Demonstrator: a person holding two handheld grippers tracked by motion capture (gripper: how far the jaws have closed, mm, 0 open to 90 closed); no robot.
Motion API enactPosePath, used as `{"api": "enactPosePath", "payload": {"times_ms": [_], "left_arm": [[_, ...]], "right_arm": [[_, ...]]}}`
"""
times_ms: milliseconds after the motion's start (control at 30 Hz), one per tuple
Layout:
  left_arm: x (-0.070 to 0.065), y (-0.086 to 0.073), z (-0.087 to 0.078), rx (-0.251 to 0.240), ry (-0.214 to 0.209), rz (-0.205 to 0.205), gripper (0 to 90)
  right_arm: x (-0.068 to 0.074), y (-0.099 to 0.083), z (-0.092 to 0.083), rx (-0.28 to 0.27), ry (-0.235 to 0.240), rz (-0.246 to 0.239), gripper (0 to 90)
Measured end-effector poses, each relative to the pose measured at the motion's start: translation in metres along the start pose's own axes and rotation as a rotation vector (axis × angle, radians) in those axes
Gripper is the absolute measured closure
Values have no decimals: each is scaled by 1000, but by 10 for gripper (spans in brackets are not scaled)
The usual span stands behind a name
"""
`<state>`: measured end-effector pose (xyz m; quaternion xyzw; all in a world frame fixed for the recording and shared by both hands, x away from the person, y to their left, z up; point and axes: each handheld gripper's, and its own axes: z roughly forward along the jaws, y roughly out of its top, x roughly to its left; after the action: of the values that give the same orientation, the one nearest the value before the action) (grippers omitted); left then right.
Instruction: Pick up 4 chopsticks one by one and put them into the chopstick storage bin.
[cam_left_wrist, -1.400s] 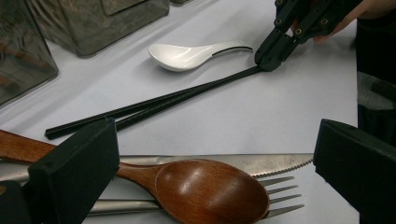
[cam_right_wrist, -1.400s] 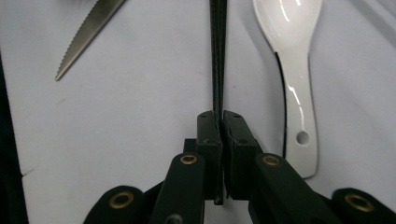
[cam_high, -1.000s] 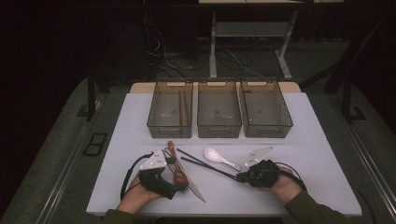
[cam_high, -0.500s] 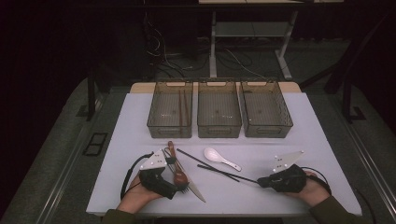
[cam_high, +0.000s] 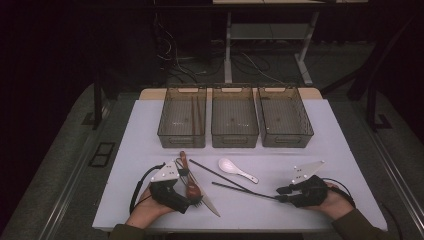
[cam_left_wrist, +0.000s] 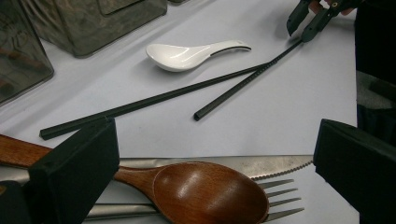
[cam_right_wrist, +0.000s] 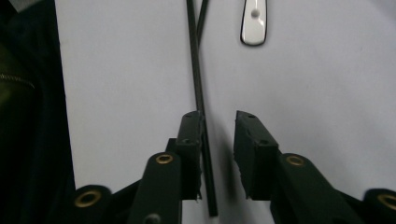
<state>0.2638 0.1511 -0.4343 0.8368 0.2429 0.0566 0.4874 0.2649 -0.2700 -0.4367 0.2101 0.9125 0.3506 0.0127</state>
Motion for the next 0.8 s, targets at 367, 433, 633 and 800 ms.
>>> {"api": "enactPosePath", "payload": {"times_ms": [367,433,633,800], "left_arm": [[0,0,0,2,-1,1,0],[0,0,1,0,-1,1,0],[0,0,0,0,-1,1,0],[0,0,0,0,-2,2,0]], "right_arm": [[15,35,24,-32,48,-63,717],[18,40,30,-31,58,-62,738],[22,51,50,2,44,-122,774],[19,53,54,-2,26,-122,801]]}}
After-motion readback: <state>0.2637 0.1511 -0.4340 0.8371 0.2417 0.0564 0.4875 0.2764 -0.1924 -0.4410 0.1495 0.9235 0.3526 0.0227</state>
